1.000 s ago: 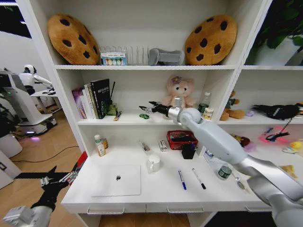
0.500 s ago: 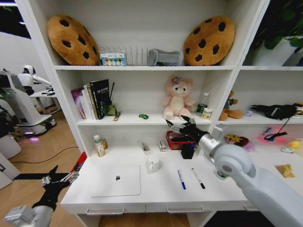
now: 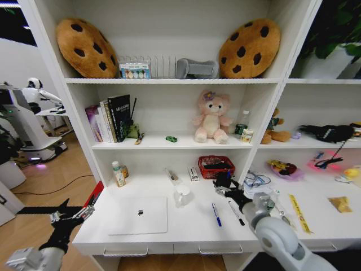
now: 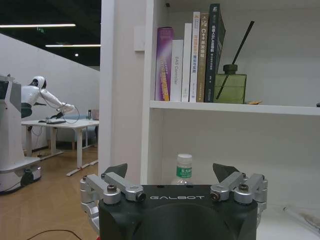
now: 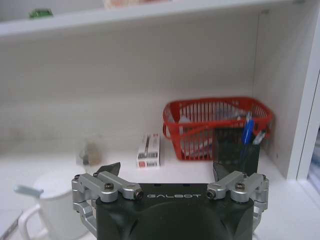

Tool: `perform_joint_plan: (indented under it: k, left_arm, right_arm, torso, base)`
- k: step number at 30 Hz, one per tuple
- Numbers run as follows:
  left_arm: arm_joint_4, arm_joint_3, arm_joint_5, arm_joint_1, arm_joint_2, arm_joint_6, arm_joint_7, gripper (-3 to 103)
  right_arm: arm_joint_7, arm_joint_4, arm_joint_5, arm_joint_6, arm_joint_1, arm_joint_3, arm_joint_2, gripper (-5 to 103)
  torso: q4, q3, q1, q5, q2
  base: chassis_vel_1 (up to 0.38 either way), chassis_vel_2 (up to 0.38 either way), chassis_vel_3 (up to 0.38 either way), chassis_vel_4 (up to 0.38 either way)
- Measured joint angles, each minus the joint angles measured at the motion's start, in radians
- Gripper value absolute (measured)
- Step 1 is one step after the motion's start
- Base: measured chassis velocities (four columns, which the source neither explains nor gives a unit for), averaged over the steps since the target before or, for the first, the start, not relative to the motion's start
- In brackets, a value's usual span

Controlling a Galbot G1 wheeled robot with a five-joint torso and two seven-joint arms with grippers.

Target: Organize the objects on the table.

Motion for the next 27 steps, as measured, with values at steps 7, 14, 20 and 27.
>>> perform_joint_plan:
  k: [7, 14, 20, 27]
  left_arm:
    - [0.002, 0.000, 0.000, 0.002, 0.002, 0.001, -0.002, 97]
    - [0.004, 0.009, 0.004, 0.002, 0.005, 0.001, 0.001, 97]
    - [0.009, 0.009, 0.005, 0.003, 0.010, 0.002, 0.001, 97]
    - [0.019, 0.016, 0.005, 0.000, 0.019, 0.004, 0.002, 97]
  right_arm:
    - [0.031, -0.109, -0.003, -0.017, 0.005, -0.058, 0.034, 100]
    - [0.033, -0.187, -0.023, -0.018, 0.019, -0.112, 0.046, 100]
    - [0.050, -0.223, -0.024, -0.018, 0.059, -0.152, 0.054, 100]
    - [0.066, -0.257, 0.004, -0.020, 0.117, -0.186, 0.054, 99]
  torso:
    - [0.0001, 0.000, 0.000, -0.0001, 0.000]
    - [-0.0002, 0.000, 0.000, 0.0001, 0.000]
    - [0.0000, 0.000, 0.000, 0.0001, 0.000]
    - [0.0000, 0.000, 0.000, 0.0001, 0.000]
  base:
    - [0.000, 0.000, 0.000, 0.000]
    - [0.000, 0.000, 0.000, 0.000]
    - [0.000, 0.000, 0.000, 0.000]
    - [0.000, 0.000, 0.000, 0.000]
